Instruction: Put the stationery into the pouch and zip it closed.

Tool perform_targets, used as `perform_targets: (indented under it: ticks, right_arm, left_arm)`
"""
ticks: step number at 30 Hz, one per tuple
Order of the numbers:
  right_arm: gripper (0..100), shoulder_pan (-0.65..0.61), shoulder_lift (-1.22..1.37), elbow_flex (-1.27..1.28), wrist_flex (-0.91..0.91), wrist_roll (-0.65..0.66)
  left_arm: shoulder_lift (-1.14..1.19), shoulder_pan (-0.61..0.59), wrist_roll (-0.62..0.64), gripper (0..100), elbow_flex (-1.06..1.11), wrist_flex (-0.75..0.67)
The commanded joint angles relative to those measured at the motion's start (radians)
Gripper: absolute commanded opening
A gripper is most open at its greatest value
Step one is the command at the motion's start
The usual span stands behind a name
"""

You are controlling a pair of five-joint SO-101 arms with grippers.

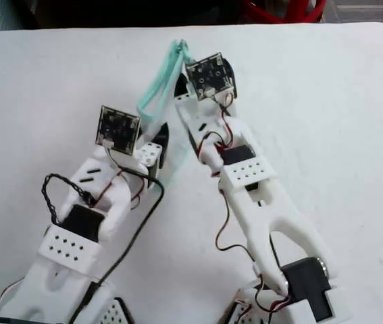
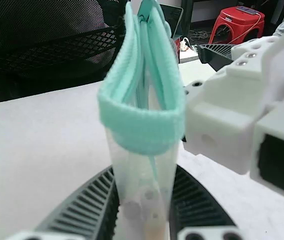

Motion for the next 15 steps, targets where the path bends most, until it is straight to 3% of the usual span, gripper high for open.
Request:
perform_targets:
  ticks: [1,3,9,15]
  right_arm:
    - [17.3,0.004,-0.058,-0.061,-0.027,0.000]
    - [13.4,0.004,-0.059,-0.084,-0.027,0.003]
    - [21.9,-0.019,-0.059,-0.112,-0.022,0.000]
    - [16.4,-0.004,-0.059,-0.132,-0.042,0.000]
  left_arm:
    - [0.012,0.024,0.005,11,0.009,-0.005]
    - [0.012,0.024,0.005,11,0.011,-0.005]
    - [0.012,0.024,0.005,11,0.011,-0.005]
    - [0.012,0.024,0.005,11,0.011,-0.005]
